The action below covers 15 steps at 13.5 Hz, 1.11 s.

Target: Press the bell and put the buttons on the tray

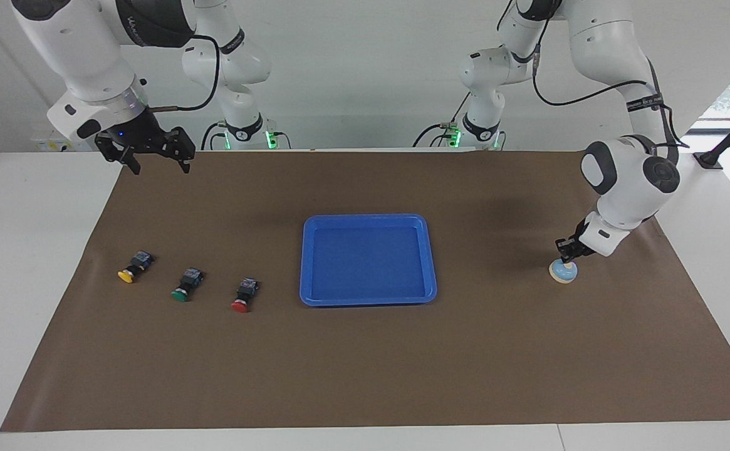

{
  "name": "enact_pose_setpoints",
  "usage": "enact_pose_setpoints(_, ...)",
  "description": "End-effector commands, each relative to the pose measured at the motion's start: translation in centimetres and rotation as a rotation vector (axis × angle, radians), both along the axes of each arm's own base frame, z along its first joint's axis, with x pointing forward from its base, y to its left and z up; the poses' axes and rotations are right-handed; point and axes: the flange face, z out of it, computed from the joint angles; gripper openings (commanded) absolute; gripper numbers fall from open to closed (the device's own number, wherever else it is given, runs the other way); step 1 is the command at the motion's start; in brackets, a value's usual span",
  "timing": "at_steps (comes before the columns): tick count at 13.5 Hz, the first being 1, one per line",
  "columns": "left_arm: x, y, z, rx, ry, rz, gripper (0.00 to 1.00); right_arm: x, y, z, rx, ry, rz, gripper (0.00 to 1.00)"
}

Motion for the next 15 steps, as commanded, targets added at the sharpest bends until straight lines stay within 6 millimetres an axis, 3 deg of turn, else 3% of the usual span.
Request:
enact_pose_setpoints(1, 0.2, -0.1, -1.4, 0.009, 0.007, -0.021, 0.0, -0.2, 0.0, 0.1, 0.0, 0.0, -0.004, 1.0)
enact_pose_setpoints(3, 1.3, 0.2, 2.8, 0.012, 0.045, -0.023, 0.0, -0.2, -0.3, 0.1, 0.0, 0.0, -0.008, 1.0)
enact_pose_setpoints(6, 0.6, 0.2, 12.5, 0.013, 0.1, -0.02, 0.0, -0.2, 0.2, 0.1, 0.0, 0.0, 0.004, 1.0)
enact_pose_setpoints(7, 0.0, 0.0, 14.7, 0.014, 0.111, -0.022, 0.3, -0.2, 0.4, -0.1, 0.0, -0.003, 0.004, 1.0)
enact_pose_setpoints(9, -2.4, -0.4, 19.3, 0.021, 0.098, -0.024, 1.0, -0.3, 0.9, -1.3, -0.001, -0.038, -0.009, 1.0)
enact_pose_setpoints(10, -3.6, -0.6, 21.2, 0.022, 0.099, -0.024, 1.0, -0.4, 2.1, -2.5, -0.003, -0.065, -0.018, 1.0)
enact_pose_setpoints(12, -5.1, -0.7, 22.7, 0.02, 0.142, -0.024, 1.0, 0.2, 3.1, -5.9, -0.001, -0.084, -0.054, 1.0)
enact_pose_setpoints(15, -7.7, -1.4, 25.4, 0.026, 0.15, -0.031, 1.0, 3.2, 6.7, -12.4, 0.002, -0.095, -0.121, 1.0)
